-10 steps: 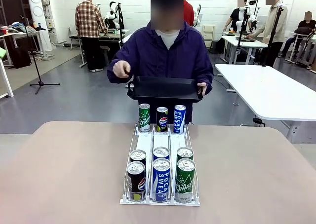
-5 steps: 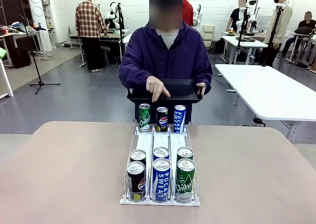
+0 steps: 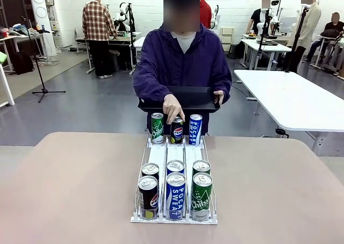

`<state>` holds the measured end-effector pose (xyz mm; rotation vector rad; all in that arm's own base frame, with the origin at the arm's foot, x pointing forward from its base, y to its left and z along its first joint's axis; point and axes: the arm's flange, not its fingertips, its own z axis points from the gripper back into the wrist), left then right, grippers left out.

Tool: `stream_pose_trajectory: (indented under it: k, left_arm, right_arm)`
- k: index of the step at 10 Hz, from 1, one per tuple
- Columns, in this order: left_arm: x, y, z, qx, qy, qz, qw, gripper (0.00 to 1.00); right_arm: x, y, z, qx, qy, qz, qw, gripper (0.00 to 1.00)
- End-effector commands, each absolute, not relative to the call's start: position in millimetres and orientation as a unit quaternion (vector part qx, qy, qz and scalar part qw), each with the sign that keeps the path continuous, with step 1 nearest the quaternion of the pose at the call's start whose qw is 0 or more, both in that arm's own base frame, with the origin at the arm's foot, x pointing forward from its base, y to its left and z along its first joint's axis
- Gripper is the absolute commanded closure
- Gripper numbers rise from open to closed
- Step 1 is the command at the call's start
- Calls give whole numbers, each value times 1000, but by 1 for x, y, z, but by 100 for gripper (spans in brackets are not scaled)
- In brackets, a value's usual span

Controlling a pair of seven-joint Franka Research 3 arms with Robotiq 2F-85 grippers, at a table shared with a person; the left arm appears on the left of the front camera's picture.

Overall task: Retrieve and hand over the desired beverage to the person.
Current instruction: Pick up a can of the same type that the person held from the Automatic Can Dispenser.

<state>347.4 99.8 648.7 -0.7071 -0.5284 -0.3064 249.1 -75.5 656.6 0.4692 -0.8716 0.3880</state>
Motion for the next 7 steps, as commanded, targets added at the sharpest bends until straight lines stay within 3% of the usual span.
stream_pose_trajectory:
  k: [1, 7]
  left_arm:
    - [348, 101, 651, -346, -256, -154, 889, 0]
    - [348, 101, 651, -346, -256, -154, 889, 0]
  right_arm:
    - [250, -74, 657, 229, -417, 189, 859, 0]
    - [250, -74, 657, 229, -417, 189, 859, 0]
